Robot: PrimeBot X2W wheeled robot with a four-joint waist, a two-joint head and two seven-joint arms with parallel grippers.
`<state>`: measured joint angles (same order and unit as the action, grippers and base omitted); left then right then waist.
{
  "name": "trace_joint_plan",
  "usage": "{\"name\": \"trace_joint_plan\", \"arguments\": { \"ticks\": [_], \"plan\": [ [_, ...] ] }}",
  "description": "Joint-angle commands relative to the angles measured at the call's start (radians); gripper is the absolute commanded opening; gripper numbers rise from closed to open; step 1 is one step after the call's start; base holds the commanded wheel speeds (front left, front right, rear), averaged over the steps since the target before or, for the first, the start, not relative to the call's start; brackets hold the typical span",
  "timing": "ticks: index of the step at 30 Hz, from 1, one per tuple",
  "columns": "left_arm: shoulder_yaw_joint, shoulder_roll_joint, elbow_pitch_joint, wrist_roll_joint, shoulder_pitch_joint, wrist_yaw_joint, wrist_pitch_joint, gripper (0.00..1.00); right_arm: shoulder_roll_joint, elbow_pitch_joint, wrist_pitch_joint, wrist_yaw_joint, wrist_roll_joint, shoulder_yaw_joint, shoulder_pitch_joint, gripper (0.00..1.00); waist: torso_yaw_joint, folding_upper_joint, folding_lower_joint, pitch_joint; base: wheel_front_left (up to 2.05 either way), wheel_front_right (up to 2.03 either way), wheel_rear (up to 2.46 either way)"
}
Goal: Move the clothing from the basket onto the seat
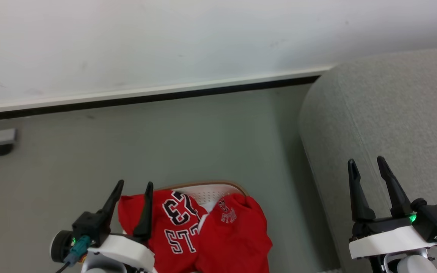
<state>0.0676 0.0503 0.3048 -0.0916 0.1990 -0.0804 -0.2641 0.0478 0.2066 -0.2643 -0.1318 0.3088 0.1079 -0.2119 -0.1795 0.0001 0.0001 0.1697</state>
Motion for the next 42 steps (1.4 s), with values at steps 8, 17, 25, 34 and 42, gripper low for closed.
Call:
{"name": "trace_joint_plan", "arguments": {
  "ticks": [8,17,25,34,42],
  "plan": [
    [0.034,0.062,0.192,0.047,0.098,-0.025,-0.001,1.0,0.004,-0.04,0.0,0.002,0.029,-0.015,-0.051,1.0,-0.12,-0.0001,-0.0001,0.138,0.0,0.0,0.0],
    [0.14,0.127,0.497,0.079,0.262,-0.047,0.005,1.0,0.004,-0.071,0.0,0.002,0.052,-0.032,-0.094,1.0,-0.179,-0.0001,-0.0001,0.26,0.0,0.0,0.0],
    [0.274,0.179,0.747,0.125,0.416,-0.049,0.05,1.0,0.004,-0.104,0.0,0.002,0.098,-0.043,-0.135,1.0,-0.237,-0.0001,-0.0001,0.392,0.0,0.0,0.0],
    [0.429,0.244,0.918,0.097,0.539,-0.049,0.135,1.0,0.003,-0.121,0.0,0.002,0.165,-0.034,-0.167,1.0,-0.311,-0.0001,-0.0001,0.536,0.0,0.0,0.0],
    [0.551,0.279,0.969,0.037,0.604,-0.049,0.301,1.0,0.003,-0.126,0.0,0.002,0.209,-0.023,-0.184,1.0,-0.339,-0.0001,-0.0001,0.606,0.0,0.0,0.0]
  ]
}}
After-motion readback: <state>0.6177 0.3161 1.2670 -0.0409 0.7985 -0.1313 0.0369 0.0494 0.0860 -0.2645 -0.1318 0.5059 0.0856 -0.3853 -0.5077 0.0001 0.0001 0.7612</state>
